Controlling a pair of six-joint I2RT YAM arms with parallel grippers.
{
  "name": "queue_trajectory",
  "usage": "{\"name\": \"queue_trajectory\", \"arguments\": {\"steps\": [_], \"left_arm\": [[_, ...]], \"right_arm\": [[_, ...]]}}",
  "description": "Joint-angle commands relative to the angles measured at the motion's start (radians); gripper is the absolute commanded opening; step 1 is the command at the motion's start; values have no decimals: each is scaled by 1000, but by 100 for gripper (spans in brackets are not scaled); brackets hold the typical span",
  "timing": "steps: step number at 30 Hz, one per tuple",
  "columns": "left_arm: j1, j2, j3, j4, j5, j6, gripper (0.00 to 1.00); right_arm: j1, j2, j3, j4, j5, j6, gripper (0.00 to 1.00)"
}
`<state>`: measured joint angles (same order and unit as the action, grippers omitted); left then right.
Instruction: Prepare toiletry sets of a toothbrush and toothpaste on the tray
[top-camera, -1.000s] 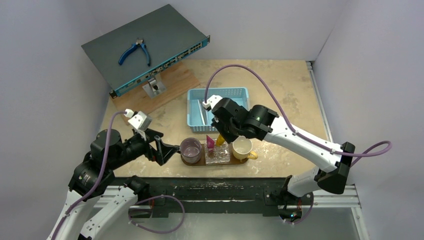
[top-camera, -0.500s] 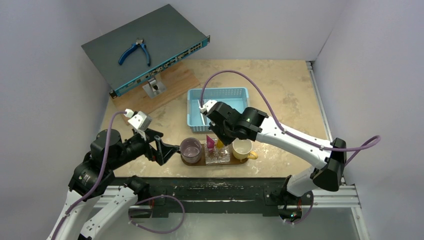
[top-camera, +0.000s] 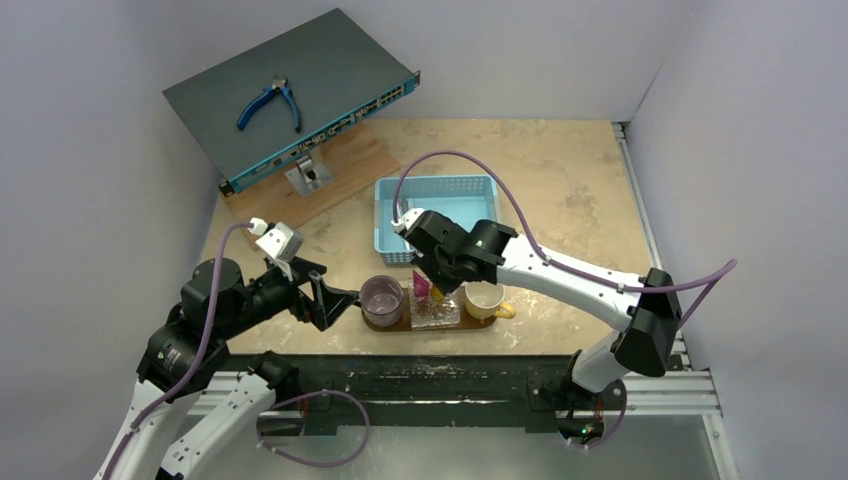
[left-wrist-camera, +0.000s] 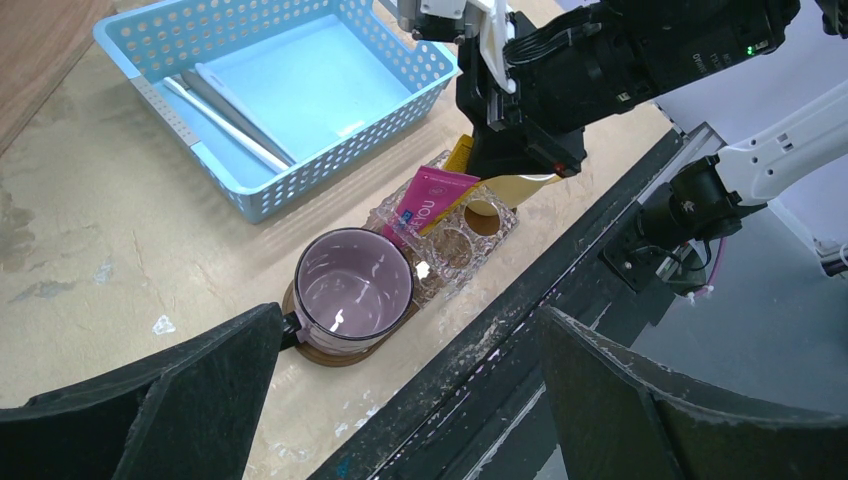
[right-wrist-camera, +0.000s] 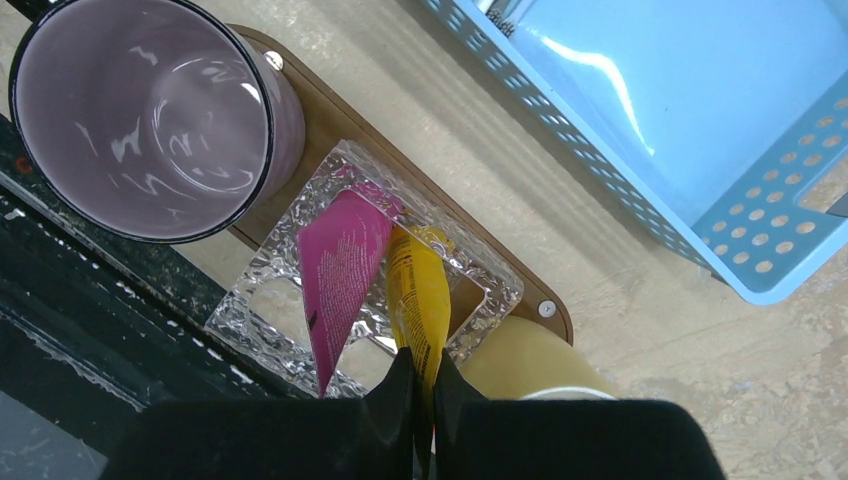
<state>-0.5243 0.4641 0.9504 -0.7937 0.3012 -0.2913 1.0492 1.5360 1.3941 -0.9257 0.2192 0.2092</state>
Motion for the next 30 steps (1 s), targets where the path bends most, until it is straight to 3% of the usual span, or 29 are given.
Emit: {"name": "queue_trajectory", "arguments": {"steps": [1,30], "left_arm": [[-1,-2,-10,24,-8,21,98],[-2,-4,-11,21,-2,21,98]], "right_arm": [[6,-3,-7,40,11,9,0],[6,-5,24,-22,62,13,4]]}}
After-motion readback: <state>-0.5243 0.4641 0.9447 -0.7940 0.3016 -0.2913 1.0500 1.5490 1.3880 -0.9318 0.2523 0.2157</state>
